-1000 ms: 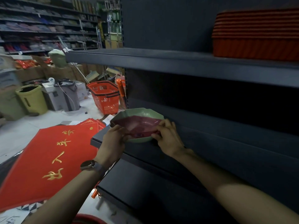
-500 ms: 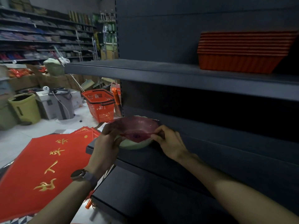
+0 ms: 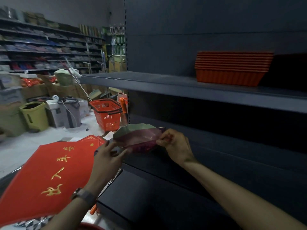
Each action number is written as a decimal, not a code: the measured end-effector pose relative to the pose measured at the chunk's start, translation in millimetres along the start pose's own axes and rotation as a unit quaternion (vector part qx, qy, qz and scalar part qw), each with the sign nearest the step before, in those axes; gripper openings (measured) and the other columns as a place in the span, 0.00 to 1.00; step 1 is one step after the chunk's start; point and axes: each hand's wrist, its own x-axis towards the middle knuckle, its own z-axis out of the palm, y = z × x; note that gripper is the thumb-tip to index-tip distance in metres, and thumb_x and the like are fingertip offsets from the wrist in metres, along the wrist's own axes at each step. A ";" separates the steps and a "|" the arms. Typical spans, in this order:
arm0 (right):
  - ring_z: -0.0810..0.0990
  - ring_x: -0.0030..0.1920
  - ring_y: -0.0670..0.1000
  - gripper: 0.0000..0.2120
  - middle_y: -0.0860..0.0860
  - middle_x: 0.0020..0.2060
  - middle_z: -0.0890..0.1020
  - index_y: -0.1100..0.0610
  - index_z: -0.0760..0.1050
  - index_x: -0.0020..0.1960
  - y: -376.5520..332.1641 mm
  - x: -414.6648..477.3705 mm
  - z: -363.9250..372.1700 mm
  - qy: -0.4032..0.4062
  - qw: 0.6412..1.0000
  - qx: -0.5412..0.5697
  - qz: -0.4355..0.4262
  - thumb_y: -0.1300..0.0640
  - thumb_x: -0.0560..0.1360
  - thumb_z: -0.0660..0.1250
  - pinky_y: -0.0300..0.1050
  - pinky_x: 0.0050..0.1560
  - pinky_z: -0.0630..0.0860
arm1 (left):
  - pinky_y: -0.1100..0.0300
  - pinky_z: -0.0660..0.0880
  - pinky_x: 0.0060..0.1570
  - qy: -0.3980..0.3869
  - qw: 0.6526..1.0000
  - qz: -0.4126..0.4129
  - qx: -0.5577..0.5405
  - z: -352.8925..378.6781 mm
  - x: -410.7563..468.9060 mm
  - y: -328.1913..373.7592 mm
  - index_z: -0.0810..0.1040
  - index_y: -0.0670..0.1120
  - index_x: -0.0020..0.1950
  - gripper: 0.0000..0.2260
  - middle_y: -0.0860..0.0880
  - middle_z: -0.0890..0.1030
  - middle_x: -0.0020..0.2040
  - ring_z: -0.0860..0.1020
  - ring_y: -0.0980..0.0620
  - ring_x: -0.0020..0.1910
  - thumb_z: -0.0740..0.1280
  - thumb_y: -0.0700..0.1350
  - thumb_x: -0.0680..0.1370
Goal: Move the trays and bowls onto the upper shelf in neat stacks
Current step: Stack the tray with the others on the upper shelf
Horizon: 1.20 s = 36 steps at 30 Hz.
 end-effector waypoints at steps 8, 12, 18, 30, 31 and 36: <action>0.85 0.43 0.38 0.07 0.45 0.40 0.88 0.51 0.82 0.42 -39.4 -34.1 5.4 -0.030 0.997 0.055 -0.033 0.58 0.74 0.79 0.28 0.42 0.75 | 0.49 0.83 0.57 0.037 0.997 -0.037 -0.055 -50.9 -37.4 30.9 0.88 0.54 0.47 0.07 0.58 0.88 0.45 0.86 0.62 0.49 0.81 0.51 0.71; 0.87 0.46 0.40 0.07 0.46 0.41 0.88 0.53 0.82 0.42 -71.7 -43.1 9.4 -0.051 0.992 0.090 -0.079 0.58 0.73 0.80 0.33 0.48 0.79 | 0.52 0.83 0.56 0.107 0.993 0.001 -0.056 -87.7 -51.7 57.1 0.88 0.53 0.47 0.10 0.58 0.88 0.46 0.86 0.58 0.51 0.82 0.51 0.69; 0.88 0.48 0.46 0.07 0.50 0.43 0.89 0.57 0.82 0.45 -125.9 -52.8 11.8 -0.099 0.972 0.160 -0.140 0.62 0.73 0.80 0.42 0.55 0.82 | 0.50 0.83 0.57 0.198 0.976 0.090 -0.025 -138.2 -66.9 104.4 0.87 0.52 0.46 0.18 0.55 0.89 0.45 0.87 0.55 0.53 0.84 0.60 0.62; 0.89 0.47 0.51 0.07 0.53 0.42 0.89 0.59 0.85 0.44 -200.6 -47.5 -63.6 -0.064 0.952 0.181 -0.237 0.63 0.70 0.82 0.45 0.54 0.84 | 0.61 0.83 0.56 0.203 0.947 0.236 -0.074 -156.0 -63.2 202.8 0.86 0.49 0.45 0.14 0.52 0.88 0.45 0.87 0.59 0.50 0.84 0.50 0.64; 0.88 0.46 0.49 0.06 0.53 0.41 0.88 0.58 0.85 0.43 -203.3 -46.7 -72.9 -0.051 0.952 0.173 -0.247 0.62 0.70 0.82 0.44 0.52 0.83 | 0.59 0.83 0.57 0.195 0.947 0.244 -0.076 -152.7 -59.5 208.2 0.86 0.48 0.45 0.14 0.51 0.88 0.47 0.87 0.58 0.51 0.83 0.50 0.64; 0.87 0.46 0.58 0.06 0.53 0.40 0.88 0.54 0.86 0.41 -208.7 -41.6 -120.4 0.023 0.953 0.128 -0.274 0.57 0.69 0.83 0.57 0.53 0.83 | 0.54 0.85 0.54 0.159 0.945 0.273 -0.080 -131.6 -37.0 236.9 0.87 0.46 0.44 0.13 0.51 0.88 0.45 0.87 0.55 0.49 0.82 0.52 0.65</action>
